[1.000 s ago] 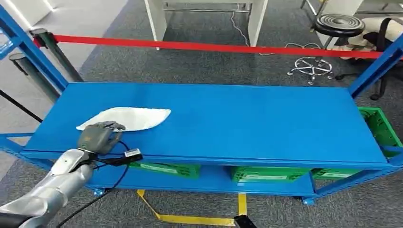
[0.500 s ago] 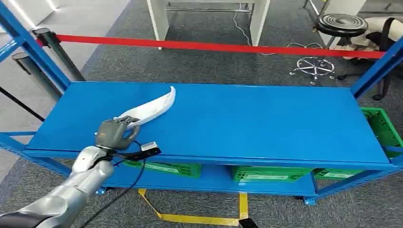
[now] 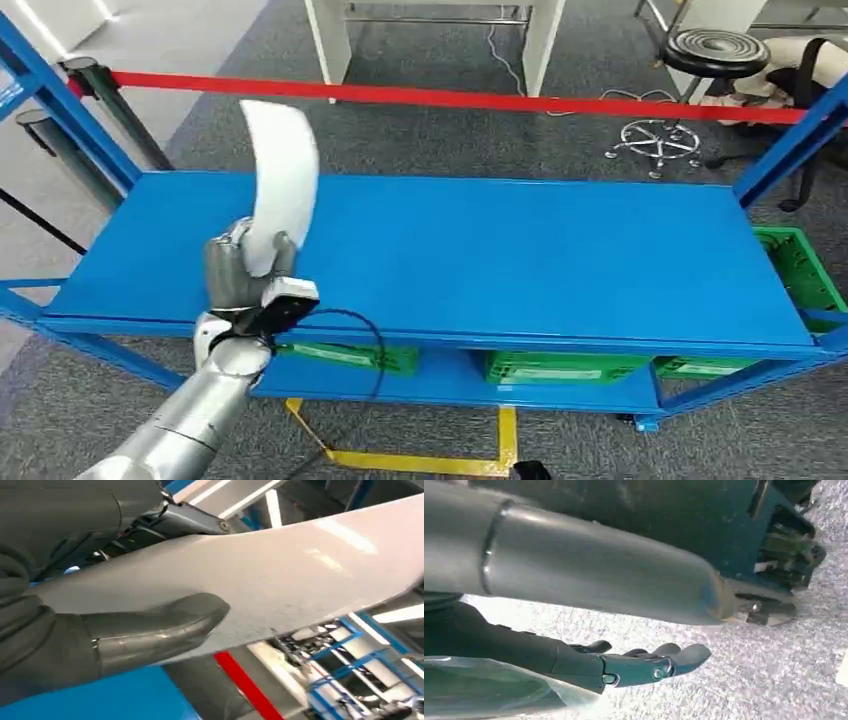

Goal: Take the parts from the cabinet and place them on the table.

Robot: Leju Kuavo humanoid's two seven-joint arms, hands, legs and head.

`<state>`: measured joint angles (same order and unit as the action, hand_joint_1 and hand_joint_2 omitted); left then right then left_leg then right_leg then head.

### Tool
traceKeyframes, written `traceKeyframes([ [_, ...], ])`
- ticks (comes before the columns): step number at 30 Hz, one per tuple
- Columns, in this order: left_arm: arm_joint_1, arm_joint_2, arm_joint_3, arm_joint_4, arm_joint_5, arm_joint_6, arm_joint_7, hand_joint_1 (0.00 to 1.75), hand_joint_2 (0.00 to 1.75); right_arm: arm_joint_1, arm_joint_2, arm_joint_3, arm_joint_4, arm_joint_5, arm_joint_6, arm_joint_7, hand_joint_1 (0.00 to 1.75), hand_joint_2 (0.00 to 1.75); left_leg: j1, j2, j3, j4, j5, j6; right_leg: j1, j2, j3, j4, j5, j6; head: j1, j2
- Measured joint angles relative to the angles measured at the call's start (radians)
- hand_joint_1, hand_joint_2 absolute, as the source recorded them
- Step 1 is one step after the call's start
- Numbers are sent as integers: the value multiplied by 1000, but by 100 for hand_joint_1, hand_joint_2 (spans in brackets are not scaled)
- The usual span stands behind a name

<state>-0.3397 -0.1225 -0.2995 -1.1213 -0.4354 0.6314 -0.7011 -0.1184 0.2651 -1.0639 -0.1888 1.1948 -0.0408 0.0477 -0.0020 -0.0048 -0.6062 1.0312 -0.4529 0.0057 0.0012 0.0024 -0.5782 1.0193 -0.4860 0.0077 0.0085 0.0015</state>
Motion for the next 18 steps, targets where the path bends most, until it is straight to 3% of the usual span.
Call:
traceKeyframes([
  [2,30,-2,-16,-82,70,-21,-1,175,175,1,0,-4,0,-4,-3,0,0,0,0,1,2,-6,2,9,-2,2,1,-1,-2,11,-2,0],
  [3,41,-2,-28,-128,123,-40,0,175,175,2,0,-7,0,-7,-8,-1,0,0,6,4,3,-10,4,14,-4,2,-13,9,-15,16,-3,0],
  [4,55,-3,-44,-203,189,-78,-2,175,175,4,0,-9,0,-8,-11,-4,0,0,6,4,2,-10,4,21,-3,1,-31,57,-52,21,5,0],
  [6,104,-4,-65,-334,239,-168,-4,175,175,5,0,-12,0,-2,-18,-8,0,0,6,4,3,-10,3,26,-5,1,-102,216,-125,26,4,0],
  [7,138,-2,-67,-380,263,-244,-4,175,175,5,0,-12,0,3,-19,-9,0,0,5,4,3,-10,2,27,-5,0,-140,292,-151,28,5,0],
  [8,170,0,-68,-431,289,-309,-4,175,175,5,0,-12,0,8,-19,-10,0,0,5,5,3,-9,2,27,-5,0,-161,327,-152,29,5,0],
  [9,201,2,-68,-472,309,-355,-4,175,175,5,0,-12,0,10,-19,-10,0,0,5,5,3,-9,1,27,-6,0,-158,313,-130,29,5,0],
  [10,231,2,-67,-532,326,-399,-4,175,175,4,0,-12,0,9,-20,-10,0,0,5,5,5,-9,0,26,-6,0,-132,254,-88,28,5,0],
  [12,267,0,-64,-619,351,-451,-4,175,175,0,0,-14,0,0,-29,-13,0,0,5,4,10,-8,0,24,-7,0,-42,73,2,23,5,0],
  [13,282,-2,-60,-648,377,-492,-4,175,175,-3,1,-16,0,-6,-33,-15,0,0,2,3,10,-7,-1,21,-5,1,-12,19,1,20,5,0],
  [14,296,-7,-48,-678,394,-556,-4,175,175,-4,2,-18,0,-10,-35,-16,0,0,-2,0,5,1,1,15,-4,3,2,-2,3,16,4,0],
  [16,322,-19,-32,-721,385,-602,-4,175,175,-2,2,-24,0,-10,-39,-10,0,0,1,1,2,-1,8,4,-1,7,-4,7,5,10,4,0],
  [18,340,-21,-21,-761,385,-620,-4,175,175,3,3,-28,0,-8,-41,-2,0,0,2,1,1,4,-5,-7,-9,3,-3,-5,17,-8,4,0],
])
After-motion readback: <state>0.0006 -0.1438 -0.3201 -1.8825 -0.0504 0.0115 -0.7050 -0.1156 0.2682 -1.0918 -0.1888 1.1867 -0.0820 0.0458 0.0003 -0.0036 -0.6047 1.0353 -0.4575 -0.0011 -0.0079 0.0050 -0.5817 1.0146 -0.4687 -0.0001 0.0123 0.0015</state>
